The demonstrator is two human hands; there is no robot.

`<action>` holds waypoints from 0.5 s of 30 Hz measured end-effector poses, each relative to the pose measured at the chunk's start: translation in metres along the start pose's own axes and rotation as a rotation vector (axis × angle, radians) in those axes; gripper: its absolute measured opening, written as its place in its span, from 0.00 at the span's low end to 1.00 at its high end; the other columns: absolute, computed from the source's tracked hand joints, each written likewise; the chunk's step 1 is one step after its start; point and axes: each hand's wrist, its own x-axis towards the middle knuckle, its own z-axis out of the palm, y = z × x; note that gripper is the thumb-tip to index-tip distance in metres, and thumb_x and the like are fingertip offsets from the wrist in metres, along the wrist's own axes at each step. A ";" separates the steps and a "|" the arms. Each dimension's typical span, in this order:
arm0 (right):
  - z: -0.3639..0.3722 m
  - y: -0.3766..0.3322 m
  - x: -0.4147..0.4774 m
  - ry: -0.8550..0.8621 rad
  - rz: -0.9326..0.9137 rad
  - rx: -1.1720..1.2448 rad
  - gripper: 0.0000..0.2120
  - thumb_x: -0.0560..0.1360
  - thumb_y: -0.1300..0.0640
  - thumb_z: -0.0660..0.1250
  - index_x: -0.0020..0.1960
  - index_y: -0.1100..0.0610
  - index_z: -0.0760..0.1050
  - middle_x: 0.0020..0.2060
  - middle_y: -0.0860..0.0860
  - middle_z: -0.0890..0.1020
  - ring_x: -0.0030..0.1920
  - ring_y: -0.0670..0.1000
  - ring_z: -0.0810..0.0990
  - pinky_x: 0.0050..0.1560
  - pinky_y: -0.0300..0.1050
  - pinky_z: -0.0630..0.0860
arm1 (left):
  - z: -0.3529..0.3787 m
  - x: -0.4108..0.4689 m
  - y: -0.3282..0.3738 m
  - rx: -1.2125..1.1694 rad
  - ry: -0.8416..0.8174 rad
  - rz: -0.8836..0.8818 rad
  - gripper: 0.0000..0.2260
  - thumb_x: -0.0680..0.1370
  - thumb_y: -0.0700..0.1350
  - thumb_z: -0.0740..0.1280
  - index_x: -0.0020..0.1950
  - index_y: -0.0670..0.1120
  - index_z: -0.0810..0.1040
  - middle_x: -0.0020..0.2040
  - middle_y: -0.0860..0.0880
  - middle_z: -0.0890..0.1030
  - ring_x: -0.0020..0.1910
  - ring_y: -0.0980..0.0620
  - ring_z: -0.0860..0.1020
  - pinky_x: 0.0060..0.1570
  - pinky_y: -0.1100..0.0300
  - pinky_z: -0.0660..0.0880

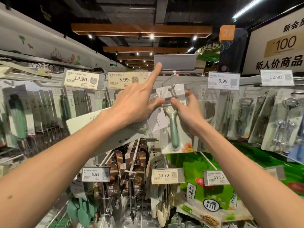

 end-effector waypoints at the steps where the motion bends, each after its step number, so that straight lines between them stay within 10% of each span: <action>1: 0.001 0.004 0.004 -0.016 0.018 -0.030 0.18 0.79 0.51 0.65 0.67 0.52 0.65 0.66 0.53 0.74 0.64 0.54 0.75 0.69 0.57 0.69 | 0.001 0.000 0.000 -0.006 -0.002 -0.001 0.42 0.79 0.61 0.63 0.80 0.55 0.35 0.30 0.48 0.72 0.27 0.52 0.70 0.27 0.59 0.64; 12: 0.000 0.032 -0.066 0.245 -0.236 0.003 0.20 0.77 0.37 0.60 0.65 0.42 0.62 0.60 0.45 0.74 0.61 0.46 0.74 0.65 0.56 0.72 | 0.029 -0.005 0.008 -0.314 0.141 -0.071 0.37 0.81 0.58 0.62 0.79 0.63 0.38 0.33 0.49 0.73 0.32 0.51 0.73 0.35 0.51 0.72; 15: 0.005 0.028 -0.089 0.036 -0.204 0.161 0.24 0.75 0.41 0.66 0.66 0.40 0.59 0.56 0.44 0.76 0.53 0.40 0.80 0.54 0.42 0.78 | 0.041 0.001 0.017 -0.517 0.235 -0.093 0.32 0.83 0.54 0.60 0.80 0.61 0.43 0.37 0.46 0.79 0.31 0.49 0.75 0.31 0.56 0.72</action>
